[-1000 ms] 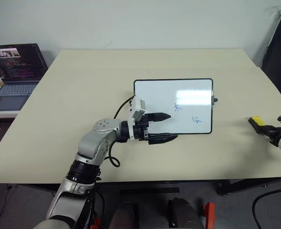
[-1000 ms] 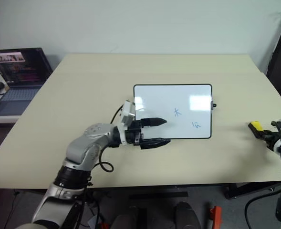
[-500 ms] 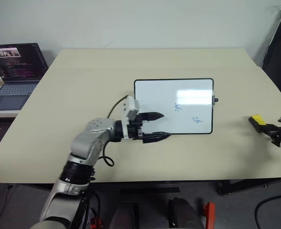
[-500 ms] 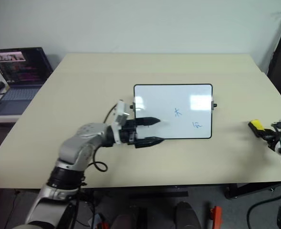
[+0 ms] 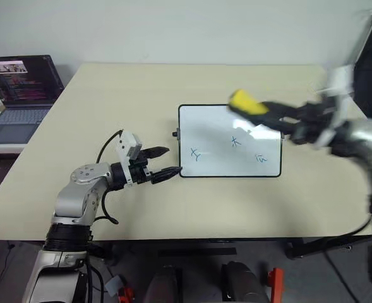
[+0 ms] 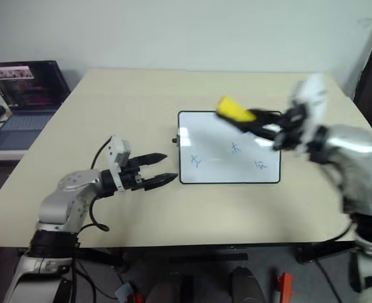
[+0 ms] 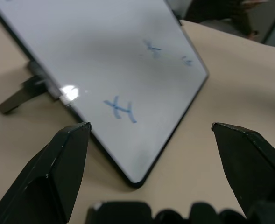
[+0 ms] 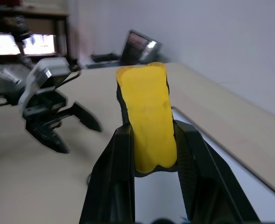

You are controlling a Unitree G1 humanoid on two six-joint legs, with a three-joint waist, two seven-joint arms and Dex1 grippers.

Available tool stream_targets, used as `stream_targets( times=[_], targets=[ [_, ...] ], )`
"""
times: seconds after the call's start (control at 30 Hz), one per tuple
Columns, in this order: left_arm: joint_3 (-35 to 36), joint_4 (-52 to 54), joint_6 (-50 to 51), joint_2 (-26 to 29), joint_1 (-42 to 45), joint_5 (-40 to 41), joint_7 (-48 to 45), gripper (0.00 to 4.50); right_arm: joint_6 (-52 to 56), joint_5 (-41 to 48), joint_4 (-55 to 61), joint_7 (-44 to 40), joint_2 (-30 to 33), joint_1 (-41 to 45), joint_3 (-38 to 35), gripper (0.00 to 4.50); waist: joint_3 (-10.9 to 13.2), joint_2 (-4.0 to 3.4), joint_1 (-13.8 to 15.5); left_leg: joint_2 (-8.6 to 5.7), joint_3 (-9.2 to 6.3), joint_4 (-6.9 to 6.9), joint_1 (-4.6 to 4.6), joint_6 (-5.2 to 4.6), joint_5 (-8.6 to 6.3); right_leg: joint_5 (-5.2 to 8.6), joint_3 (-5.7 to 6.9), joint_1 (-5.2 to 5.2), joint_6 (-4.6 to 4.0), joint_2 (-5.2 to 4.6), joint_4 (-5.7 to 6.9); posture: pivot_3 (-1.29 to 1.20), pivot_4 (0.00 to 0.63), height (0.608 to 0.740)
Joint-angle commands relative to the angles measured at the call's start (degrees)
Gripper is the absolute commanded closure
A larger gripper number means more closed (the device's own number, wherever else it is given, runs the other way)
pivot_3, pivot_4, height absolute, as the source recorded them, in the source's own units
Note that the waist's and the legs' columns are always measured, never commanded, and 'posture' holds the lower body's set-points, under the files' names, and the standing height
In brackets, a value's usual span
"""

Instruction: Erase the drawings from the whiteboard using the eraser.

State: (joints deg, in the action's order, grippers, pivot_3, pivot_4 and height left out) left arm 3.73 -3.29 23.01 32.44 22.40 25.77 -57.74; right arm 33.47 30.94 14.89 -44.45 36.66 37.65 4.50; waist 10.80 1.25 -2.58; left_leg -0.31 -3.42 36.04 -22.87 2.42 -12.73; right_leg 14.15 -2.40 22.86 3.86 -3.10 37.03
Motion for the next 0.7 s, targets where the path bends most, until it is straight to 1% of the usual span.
stream_targets(
  times=[0.03, 0.13, 0.2, 0.37, 0.7],
  targets=[
    [1.8, 4.9, -1.9, 0.6, -3.7, 0.3, 1.0, 0.0, -10.6, -13.5, -8.0, 2.7, -4.7, 2.8, 9.0, 3.65, 0.0, 0.01, 0.4, -0.01, 0.06, 0.01, -0.2, 0.01, 0.01, -0.04, -0.05, 0.3, -0.02, -0.02, 0.09, 0.0, 0.15, 0.74],
    [1.8, 7.4, -1.6, -0.4, -5.2, 0.7, 2.8, 0.0, -19.2, -21.4, -16.9, 4.5, -8.2, 3.9, 12.6, 3.65, 0.0, 0.02, 1.1, -0.04, 0.03, 0.02, -0.44, 0.03, 0.01, -0.05, 0.01, 0.55, -0.03, -0.06, 0.11, 0.0, 0.15, 0.74],
    [1.4, 8.7, -1.2, -0.8, -5.9, 0.9, 3.5, 0.0, -22.6, -24.1, -20.6, 4.9, -9.9, 4.2, 13.2, 3.65, 0.0, 0.02, 1.3, -0.05, -0.03, 0.03, -0.58, 0.03, 0.01, -0.06, 0.08, 0.65, -0.05, -0.06, 0.09, 0.0, 0.15, 0.74],
    [-0.2, 11.1, 0.0, -2.4, -6.1, 1.3, 5.0, 0.0, -27.3, -27.5, -27.5, 4.8, -11.7, 3.8, 12.2, 3.65, 0.0, 0.02, 1.0, -0.05, -0.02, 0.05, -0.54, 0.03, 0.01, -0.14, 0.07, 0.6, -0.06, -0.04, 0.1, 0.0, 0.15, 0.74],
    [-2.3, 10.9, 0.2, -3.7, -4.9, 1.0, 4.8, 0.0, -29.8, -29.6, -30.7, 4.6, -12.2, 2.6, 10.9, 3.65, 0.0, 0.01, 0.7, -0.02, 0.02, 0.03, -0.19, 0.02, 0.01, -0.15, 0.02, 0.33, -0.09, 0.01, 0.18, 0.0, 0.15, 0.74]
  ],
)
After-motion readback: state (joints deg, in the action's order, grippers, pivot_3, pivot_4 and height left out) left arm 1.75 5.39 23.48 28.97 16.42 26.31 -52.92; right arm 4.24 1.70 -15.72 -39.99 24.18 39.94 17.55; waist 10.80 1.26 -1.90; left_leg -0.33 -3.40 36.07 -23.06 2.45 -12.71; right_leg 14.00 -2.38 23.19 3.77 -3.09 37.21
